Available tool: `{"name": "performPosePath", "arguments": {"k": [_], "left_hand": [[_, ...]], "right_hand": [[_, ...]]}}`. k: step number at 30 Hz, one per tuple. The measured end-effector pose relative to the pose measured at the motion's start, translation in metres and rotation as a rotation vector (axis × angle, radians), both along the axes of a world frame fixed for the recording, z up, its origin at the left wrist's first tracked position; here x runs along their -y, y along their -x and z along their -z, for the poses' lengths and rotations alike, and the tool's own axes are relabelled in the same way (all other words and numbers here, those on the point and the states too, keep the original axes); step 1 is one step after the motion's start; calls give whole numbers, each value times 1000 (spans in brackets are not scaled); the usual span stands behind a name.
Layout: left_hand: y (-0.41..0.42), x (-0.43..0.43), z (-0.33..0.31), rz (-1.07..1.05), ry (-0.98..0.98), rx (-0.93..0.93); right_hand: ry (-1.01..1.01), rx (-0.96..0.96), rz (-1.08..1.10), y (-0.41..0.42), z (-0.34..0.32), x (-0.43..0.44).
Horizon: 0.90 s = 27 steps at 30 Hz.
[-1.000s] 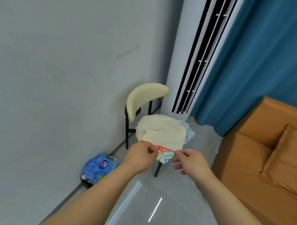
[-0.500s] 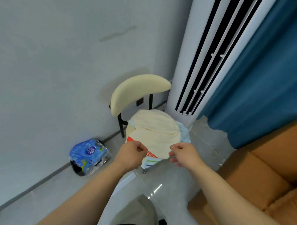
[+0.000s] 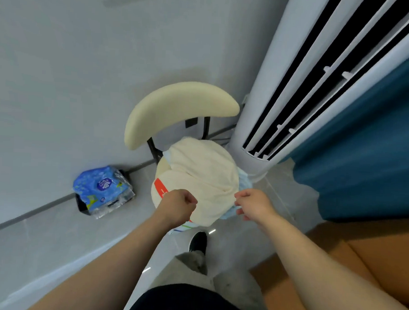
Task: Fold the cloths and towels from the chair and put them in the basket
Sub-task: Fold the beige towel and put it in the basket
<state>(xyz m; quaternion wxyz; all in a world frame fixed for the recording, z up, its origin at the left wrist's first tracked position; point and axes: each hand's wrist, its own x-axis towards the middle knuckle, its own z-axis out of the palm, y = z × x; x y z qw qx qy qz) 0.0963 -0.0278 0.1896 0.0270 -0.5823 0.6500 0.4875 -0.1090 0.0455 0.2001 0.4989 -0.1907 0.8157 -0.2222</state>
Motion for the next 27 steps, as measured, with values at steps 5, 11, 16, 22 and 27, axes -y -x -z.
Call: {"name": "performPosePath", "arguments": {"k": [5, 11, 16, 22, 27], "left_hand": [[53, 15, 13, -51, -43, -4], [100, 8, 36, -176, -35, 36], [130, -22, 65, -371, -26, 81], [165, -47, 129, -388, -36, 82], [176, -47, 218, -268, 31, 126]], "right_hand": [[-51, 13, -112, 50, 23, 28], [-107, -30, -370, 106, 68, 52], [-146, -96, -577, 146, 113, 63], [-126, -202, -743, 160, 170, 68], [-4, -307, -921, 159, 244, 66]]}}
